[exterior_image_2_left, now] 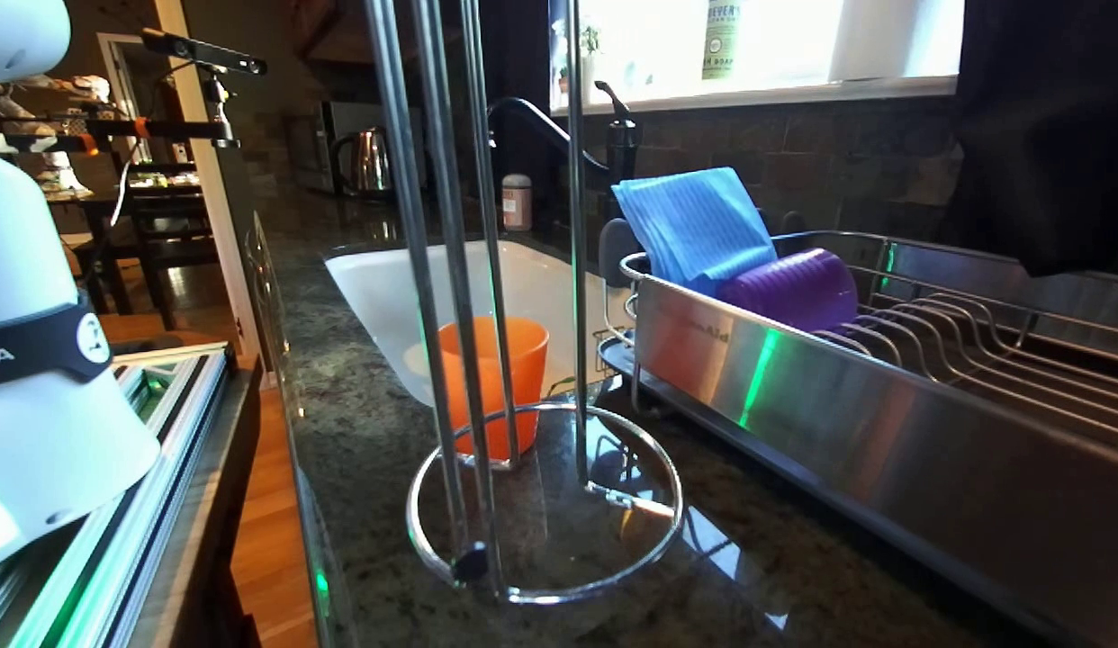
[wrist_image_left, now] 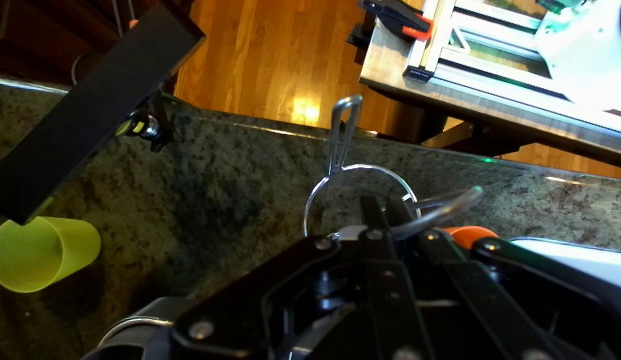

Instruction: Remove the silver holder from the dish rack and put it on the counter.

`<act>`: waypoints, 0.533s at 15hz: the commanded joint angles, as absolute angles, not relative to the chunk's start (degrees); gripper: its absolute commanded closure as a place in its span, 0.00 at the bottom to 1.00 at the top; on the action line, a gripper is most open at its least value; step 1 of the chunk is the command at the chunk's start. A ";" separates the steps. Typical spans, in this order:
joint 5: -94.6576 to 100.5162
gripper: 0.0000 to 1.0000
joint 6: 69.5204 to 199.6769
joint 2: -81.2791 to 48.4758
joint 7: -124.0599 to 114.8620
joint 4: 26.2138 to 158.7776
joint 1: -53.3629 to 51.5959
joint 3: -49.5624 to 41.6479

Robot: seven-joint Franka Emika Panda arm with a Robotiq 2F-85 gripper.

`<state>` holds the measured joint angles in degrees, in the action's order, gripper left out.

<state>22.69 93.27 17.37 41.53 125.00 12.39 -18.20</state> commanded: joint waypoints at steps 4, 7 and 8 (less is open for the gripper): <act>23.18 0.98 92.77 16.82 39.91 125.38 13.42 -18.64; 23.85 0.98 92.91 16.24 38.78 125.39 13.84 -18.67; 24.14 0.98 92.93 16.11 38.38 125.41 13.96 -18.64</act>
<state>23.12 93.26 16.14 40.23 125.04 13.62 -18.66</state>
